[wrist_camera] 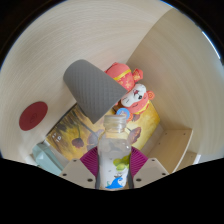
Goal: Pour water
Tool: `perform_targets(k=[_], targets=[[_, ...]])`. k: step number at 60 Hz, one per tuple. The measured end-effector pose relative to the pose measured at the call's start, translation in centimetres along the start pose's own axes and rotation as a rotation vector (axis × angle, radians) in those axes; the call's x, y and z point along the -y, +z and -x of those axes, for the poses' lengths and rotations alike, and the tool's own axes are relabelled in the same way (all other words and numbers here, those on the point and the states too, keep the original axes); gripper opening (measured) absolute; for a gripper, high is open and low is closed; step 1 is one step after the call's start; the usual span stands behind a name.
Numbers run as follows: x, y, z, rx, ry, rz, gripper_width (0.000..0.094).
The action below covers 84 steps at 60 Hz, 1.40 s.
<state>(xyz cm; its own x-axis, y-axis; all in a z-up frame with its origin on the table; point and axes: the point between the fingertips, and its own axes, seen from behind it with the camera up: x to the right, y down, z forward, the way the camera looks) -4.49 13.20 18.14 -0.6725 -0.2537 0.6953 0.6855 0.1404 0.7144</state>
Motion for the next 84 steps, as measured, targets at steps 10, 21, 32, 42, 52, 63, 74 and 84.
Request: perform_targets(k=[10, 21, 32, 42, 52, 63, 74, 84], targets=[[0.6, 0.2, 0.0, -0.006, -0.036, -0.007, 0.0379], [0.0, 0.1, -1.0, -0.025, 0.135, 0.019, 0.0378], [-5.3, -1.4, -2.2, -0.02, 0.834, 0.204, 0.0377], [-9.1, -2.9, -0.9, -0.033, 1.463, 0.295, 0.0389], [-7.8, -3.6, 2.8, 0.0, 1.958, 0.317, 0.0389], [-4.8, -3.4, 8.4, 0.088, 2.27, 0.372, 0.0388], [-1.5, -3.3, 10.6, 0.136, 2.348, 0.355, 0.0387], [0.5, -3.2, 10.9, 0.149, 2.343, 0.308, 0.0394]])
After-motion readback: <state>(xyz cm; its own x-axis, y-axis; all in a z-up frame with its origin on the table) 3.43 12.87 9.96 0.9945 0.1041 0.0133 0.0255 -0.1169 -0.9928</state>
